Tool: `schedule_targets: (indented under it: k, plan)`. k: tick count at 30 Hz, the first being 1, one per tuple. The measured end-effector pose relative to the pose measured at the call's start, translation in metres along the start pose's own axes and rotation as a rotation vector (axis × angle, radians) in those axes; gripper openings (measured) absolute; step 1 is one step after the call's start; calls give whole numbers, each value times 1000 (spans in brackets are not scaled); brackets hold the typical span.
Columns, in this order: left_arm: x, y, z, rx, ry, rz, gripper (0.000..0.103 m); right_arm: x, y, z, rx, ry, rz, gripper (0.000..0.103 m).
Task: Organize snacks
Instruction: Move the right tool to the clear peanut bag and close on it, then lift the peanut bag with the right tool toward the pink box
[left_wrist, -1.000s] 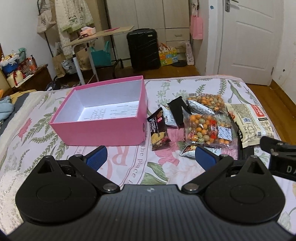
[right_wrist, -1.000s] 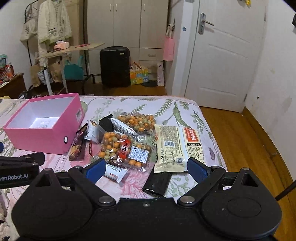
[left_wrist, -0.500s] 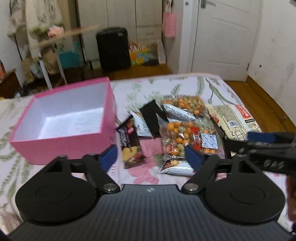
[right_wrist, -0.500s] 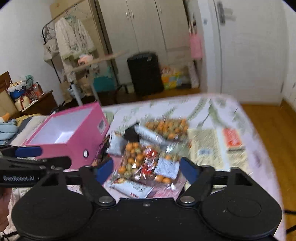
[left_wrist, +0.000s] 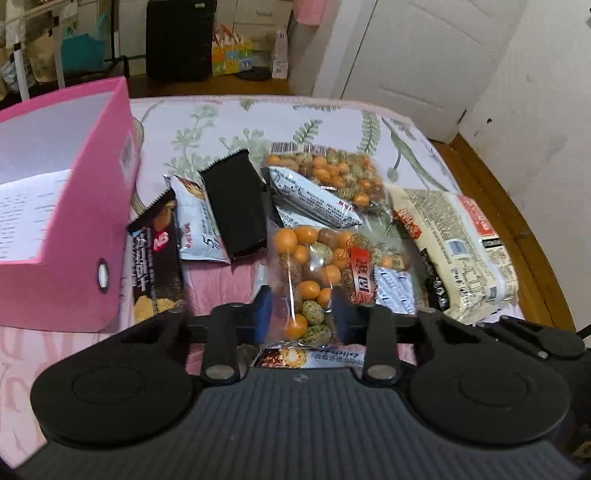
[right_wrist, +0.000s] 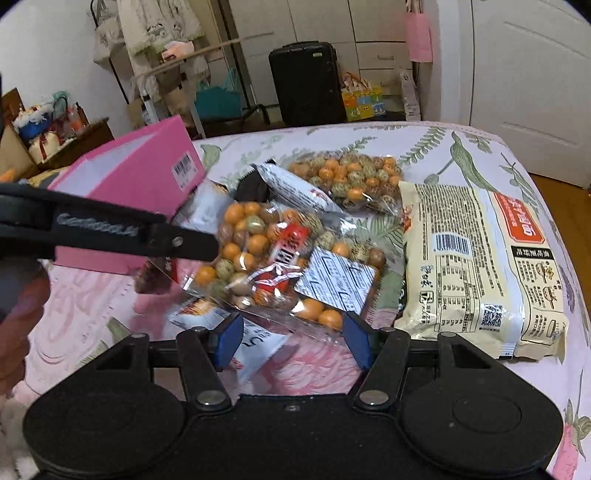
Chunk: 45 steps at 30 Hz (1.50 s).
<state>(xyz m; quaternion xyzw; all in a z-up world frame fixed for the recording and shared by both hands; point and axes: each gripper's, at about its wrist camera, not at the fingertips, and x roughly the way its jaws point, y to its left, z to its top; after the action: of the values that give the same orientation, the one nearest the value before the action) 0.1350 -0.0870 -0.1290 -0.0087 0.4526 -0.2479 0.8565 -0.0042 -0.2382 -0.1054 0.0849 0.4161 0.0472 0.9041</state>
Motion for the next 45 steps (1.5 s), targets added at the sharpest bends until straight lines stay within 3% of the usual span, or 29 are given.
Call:
schedule_targets:
  k: [5,7,9,14,18,23,28,35,37,38,40,42,45]
  plan:
    - [1,2,6,-10,16,33,10,3,-4,-2,33,16,8,65]
    - [0,-1,6,52,4,104,0,5,-4,-4,52,33,27,65]
    - [3,1,3,80,15,142,0,7,-3,-6,82,43,42,69]
    - [-4,14,7,-5,25,129,0,19,-2,-9,182,87,65,72]
    - [-13,23,9,-48,37,132,0,20,0,-10,187,60,53,80]
    - [-14,37,3,-48,23,211,0,22,-15,-9,273,26,105,86]
    - [-13,50,1,-86,35,184,0,25,-27,-4,362,5,159,88]
    - [-10,53,3,-83,35,157,0,47,-37,22,364,32,179,88]
    - [-9,54,4,-97,47,136,0,52,-34,33,328,58,167,83]
    - [-7,55,5,-103,62,133,0,55,-31,38,306,90,144,73]
    - [-7,51,7,-88,69,133,0,56,-30,45,296,135,138,67]
    - [-10,48,8,-59,67,137,0,50,-25,52,276,141,131,46]
    - [-14,45,7,-37,79,125,0,40,-12,56,206,150,94,28]
